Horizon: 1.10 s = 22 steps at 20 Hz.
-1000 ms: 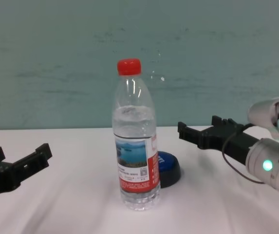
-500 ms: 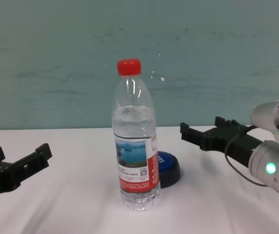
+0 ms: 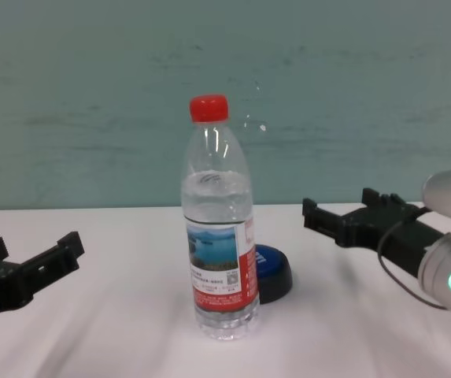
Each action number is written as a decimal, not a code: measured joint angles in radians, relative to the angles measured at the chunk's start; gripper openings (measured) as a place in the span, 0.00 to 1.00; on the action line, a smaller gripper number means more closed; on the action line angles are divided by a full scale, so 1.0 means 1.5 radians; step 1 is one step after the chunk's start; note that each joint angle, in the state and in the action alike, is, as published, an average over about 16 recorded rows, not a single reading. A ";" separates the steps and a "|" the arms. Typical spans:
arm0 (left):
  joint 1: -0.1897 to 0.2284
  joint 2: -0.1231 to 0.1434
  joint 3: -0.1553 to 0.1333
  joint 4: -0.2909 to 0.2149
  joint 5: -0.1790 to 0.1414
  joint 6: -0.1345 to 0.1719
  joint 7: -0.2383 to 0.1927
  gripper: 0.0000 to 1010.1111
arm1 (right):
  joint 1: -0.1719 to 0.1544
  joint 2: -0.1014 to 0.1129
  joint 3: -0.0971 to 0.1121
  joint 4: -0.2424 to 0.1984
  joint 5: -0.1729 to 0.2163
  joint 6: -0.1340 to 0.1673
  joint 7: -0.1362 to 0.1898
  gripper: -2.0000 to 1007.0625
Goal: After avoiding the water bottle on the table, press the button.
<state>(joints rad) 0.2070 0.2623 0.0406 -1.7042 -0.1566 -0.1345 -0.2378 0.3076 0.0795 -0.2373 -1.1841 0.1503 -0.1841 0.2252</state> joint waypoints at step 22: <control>0.000 0.000 0.000 0.000 0.000 0.000 0.000 1.00 | -0.138 -0.009 0.003 -0.183 -0.066 0.028 -0.063 1.00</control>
<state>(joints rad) 0.2070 0.2623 0.0406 -1.7042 -0.1566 -0.1345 -0.2378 0.1012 0.0665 -0.2333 -1.4588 0.0516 -0.1418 0.1313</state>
